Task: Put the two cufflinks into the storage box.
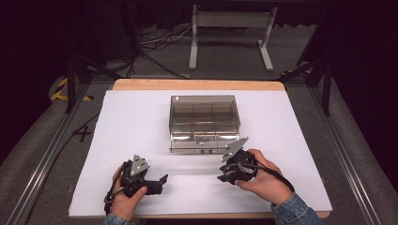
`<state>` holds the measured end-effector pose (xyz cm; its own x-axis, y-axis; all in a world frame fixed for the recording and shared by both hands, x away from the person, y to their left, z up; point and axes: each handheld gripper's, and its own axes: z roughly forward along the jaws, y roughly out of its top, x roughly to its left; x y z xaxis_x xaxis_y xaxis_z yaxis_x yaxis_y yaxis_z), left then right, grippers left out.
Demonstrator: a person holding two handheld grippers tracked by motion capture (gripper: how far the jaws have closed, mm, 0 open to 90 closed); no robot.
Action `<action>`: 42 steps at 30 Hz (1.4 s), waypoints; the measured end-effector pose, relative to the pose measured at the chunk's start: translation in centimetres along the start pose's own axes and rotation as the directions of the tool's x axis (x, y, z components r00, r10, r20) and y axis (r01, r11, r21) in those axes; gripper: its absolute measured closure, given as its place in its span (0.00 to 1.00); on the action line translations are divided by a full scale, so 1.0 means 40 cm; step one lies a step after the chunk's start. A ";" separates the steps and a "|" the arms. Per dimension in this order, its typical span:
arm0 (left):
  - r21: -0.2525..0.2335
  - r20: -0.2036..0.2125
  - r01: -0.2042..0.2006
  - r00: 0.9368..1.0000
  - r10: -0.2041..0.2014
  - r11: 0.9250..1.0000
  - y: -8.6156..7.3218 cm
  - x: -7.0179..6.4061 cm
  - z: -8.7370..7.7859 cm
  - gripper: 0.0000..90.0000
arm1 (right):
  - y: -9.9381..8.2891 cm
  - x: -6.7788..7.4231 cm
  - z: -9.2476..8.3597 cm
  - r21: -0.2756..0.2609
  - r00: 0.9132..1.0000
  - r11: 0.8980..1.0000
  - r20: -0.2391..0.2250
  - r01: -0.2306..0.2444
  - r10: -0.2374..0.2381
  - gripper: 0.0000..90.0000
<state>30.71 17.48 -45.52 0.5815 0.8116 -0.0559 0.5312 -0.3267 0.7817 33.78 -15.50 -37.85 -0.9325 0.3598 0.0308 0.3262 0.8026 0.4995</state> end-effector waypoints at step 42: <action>-0.014 -0.017 0.011 1.000 -0.012 1.000 -0.010 0.003 -0.019 0.00 | 0.125 -0.071 -0.125 -0.062 0.998 0.998 -0.051 0.021 -0.024 0.73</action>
<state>30.10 18.06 -45.38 0.5649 0.8233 -0.0545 0.5293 -0.3109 0.7894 37.31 -14.88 -31.13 -0.9469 0.3155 0.0625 0.2960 0.7788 0.5530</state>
